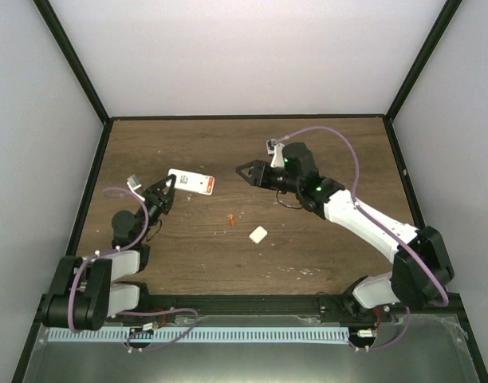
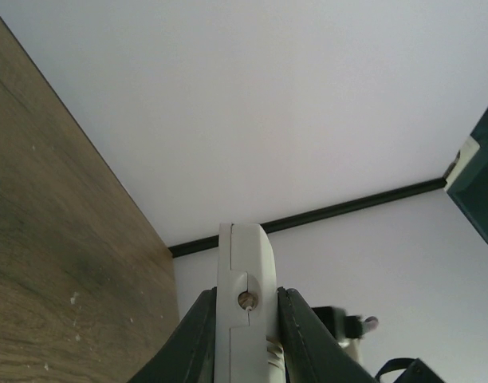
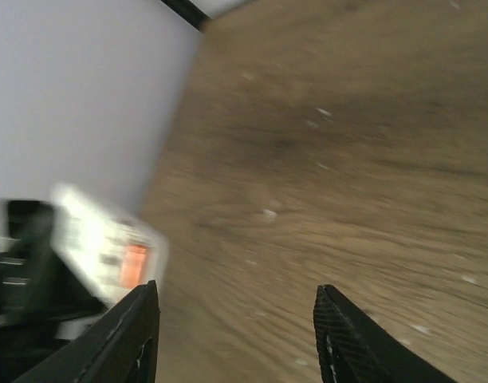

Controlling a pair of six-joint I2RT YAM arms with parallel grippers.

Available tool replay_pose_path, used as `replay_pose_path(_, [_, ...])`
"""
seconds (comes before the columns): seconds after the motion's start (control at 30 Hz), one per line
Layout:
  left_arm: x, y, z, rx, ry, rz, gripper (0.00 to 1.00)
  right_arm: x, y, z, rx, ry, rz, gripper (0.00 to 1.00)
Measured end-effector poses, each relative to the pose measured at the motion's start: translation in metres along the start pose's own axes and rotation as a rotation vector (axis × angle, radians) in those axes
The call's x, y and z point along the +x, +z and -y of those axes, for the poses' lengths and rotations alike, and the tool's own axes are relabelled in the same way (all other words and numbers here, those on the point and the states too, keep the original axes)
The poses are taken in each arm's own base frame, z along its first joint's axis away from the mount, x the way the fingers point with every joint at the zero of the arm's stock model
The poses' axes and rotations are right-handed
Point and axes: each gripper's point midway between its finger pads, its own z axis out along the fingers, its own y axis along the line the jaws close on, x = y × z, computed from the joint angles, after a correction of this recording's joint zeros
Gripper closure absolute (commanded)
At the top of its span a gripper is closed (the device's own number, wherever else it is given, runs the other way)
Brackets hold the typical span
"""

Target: Load the batteries into the remote control

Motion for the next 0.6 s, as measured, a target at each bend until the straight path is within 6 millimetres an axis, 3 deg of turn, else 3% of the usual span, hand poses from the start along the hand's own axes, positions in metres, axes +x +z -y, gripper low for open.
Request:
replay_pose_path(0.2, [-0.011, -0.011, 0.003, -0.064, 0.001, 0.076, 1.0, 0.077, 0.063, 0.043, 0.267, -0.163, -0.264, 0.56])
replay_pose_path(0.3, [-0.017, -0.016, 0.005, -0.11, 0.021, 0.111, 1.0, 0.104, 0.079, 0.054, 0.339, -0.227, -0.358, 0.58])
replay_pose_path(0.47, [-0.025, -0.023, 0.02, -0.154, 0.07, 0.157, 1.0, 0.12, 0.087, 0.054, 0.374, -0.29, -0.417, 0.61])
replay_pose_path(0.6, [-0.025, -0.03, 0.013, -0.201, 0.067, 0.166, 1.0, 0.127, 0.092, 0.056, 0.387, -0.315, -0.439, 0.65])
